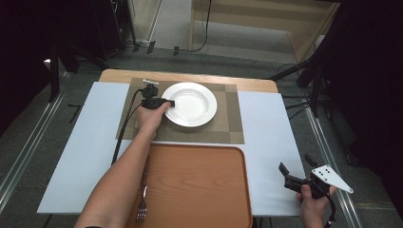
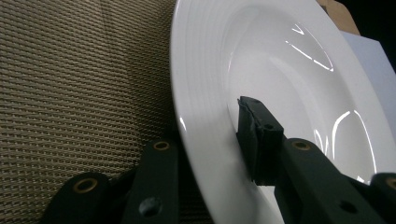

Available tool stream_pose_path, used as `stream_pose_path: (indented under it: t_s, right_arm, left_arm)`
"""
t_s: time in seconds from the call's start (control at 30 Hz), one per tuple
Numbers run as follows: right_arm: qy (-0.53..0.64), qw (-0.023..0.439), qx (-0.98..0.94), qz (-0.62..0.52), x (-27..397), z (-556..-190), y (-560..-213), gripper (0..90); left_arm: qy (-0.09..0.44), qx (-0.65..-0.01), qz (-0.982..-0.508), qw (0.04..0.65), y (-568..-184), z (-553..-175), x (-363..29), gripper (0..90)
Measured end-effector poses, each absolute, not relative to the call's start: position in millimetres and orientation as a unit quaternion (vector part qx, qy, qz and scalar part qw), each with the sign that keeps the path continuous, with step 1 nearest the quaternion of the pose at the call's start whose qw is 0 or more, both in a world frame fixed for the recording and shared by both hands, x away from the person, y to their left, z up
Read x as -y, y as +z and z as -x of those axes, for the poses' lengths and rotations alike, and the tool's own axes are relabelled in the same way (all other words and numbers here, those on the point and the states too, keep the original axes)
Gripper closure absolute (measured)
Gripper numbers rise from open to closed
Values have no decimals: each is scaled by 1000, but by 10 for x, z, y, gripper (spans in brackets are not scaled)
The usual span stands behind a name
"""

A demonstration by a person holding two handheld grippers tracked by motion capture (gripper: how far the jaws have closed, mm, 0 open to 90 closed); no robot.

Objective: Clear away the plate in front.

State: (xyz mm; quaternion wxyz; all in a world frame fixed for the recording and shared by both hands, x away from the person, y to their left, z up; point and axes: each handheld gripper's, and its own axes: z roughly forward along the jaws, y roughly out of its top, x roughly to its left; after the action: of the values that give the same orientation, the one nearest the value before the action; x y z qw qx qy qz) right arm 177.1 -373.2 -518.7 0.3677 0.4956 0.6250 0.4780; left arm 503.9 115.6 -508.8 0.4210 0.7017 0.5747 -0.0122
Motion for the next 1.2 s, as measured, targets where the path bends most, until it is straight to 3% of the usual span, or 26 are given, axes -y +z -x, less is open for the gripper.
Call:
stream_pose_path:
  t_s: [0.7,1.2]
  right_arm:
    - [476,369,-625,-496,3728,-1771,-5185,0]
    - [477,370,-625,-496,3729,-1773,-5183,0]
  left_arm:
    - [-42,-559,-686,463,-4929,-4980,-1101,814]
    - [-51,-576,-671,463,-4915,-4974,-1142,817]
